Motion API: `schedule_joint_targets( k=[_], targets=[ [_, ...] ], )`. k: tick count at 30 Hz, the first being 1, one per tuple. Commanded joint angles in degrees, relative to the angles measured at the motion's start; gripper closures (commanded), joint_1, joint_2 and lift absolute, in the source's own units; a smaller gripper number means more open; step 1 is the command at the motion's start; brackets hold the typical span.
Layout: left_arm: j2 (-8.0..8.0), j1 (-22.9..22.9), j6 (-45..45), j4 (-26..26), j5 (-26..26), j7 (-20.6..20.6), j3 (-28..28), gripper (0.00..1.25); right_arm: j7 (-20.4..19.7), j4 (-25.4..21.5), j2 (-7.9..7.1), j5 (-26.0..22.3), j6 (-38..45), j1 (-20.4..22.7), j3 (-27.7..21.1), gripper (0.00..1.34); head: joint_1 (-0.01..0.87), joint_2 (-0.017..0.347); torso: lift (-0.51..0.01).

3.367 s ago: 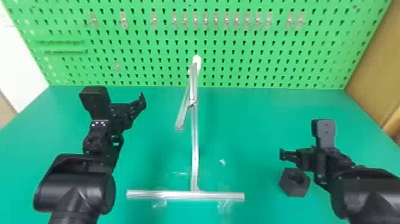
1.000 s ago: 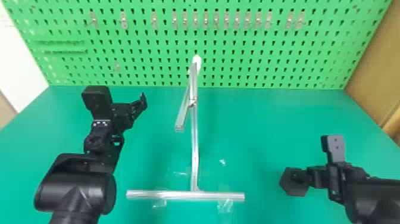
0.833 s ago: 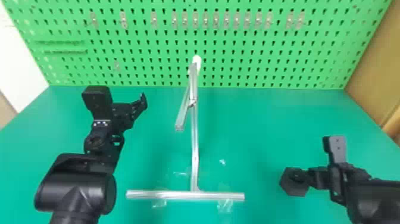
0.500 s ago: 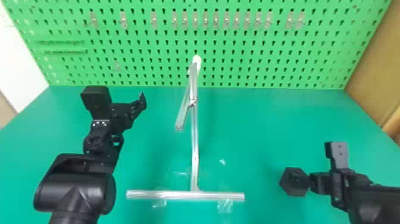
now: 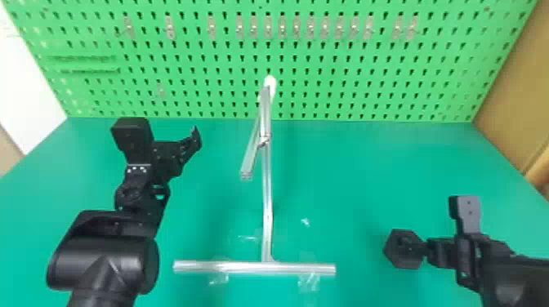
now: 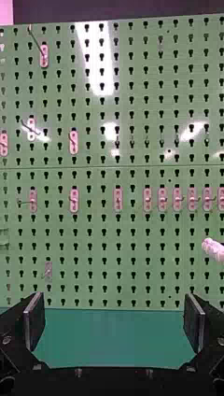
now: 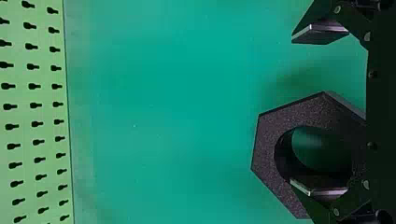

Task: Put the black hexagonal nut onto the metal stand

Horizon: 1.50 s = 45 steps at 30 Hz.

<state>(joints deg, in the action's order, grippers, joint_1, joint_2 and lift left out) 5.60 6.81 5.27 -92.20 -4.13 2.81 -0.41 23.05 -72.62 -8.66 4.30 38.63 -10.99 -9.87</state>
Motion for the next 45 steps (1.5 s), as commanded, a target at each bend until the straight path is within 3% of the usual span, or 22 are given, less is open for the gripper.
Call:
schedule_joint_targets(
  k=[1, 9, 18, 23, 25, 27, 29, 38, 45],
  targets=[
    [-0.06, -0.04, 0.0, 0.0, 0.0, 0.0, 0.06, 0.15, 0.07, 0.2, 0.05, -0.25, 0.22, 0.0, -0.23, 0.22, 0.693, 0.081, -0.001],
    [0.03, 0.23, 0.0, 0.0, 0.09, 0.0, -0.2, 0.15, 0.24, 1.26, -0.13, -0.87, 0.13, -0.7, -0.41, 0.26, 0.693, 0.081, -0.001],
    [0.03, 0.14, 0.0, 0.0, 0.0, 0.0, 0.06, 0.15, 0.42, 1.96, 0.13, -1.05, 0.13, -0.17, -0.23, 0.5, 0.693, 0.081, -0.001],
    [0.03, 0.14, -0.09, 0.0, 0.0, 0.0, -0.03, 0.15, 0.59, 2.05, 0.13, -0.61, 1.45, -0.52, 0.38, 0.68, 0.693, 0.081, -0.001],
    [-0.06, 0.14, 0.0, 0.0, 0.0, 0.0, 0.06, 0.15, 0.59, 2.05, 0.05, -0.25, 2.33, -0.79, 0.73, 0.8, 0.693, 0.081, -0.001],
    [0.03, 0.14, 0.0, 0.0, 0.0, 0.0, 0.06, 0.15, 0.68, 2.05, 0.05, 0.62, 3.3, -1.14, 1.17, 1.01, 0.693, 0.081, -0.001],
    [0.03, 0.14, -0.09, -0.09, 0.0, 0.0, 0.15, 0.15, 0.68, 1.43, 0.05, 1.68, 4.88, -1.49, 1.44, 1.11, 0.693, 0.081, -0.001],
    [0.03, 0.14, 0.0, -0.09, 0.0, 0.0, 0.15, 0.15, 0.86, -6.39, -1.89, 6.86, 18.85, -4.92, 7.59, 1.13, 0.693, 0.081, -0.001],
    [0.03, 0.23, 0.0, -0.09, 0.17, 0.0, 0.15, 0.15, 1.74, -10.78, -3.29, 4.58, 25.36, -8.43, 9.26, 1.13, 0.693, 0.081, -0.001]
  ],
)
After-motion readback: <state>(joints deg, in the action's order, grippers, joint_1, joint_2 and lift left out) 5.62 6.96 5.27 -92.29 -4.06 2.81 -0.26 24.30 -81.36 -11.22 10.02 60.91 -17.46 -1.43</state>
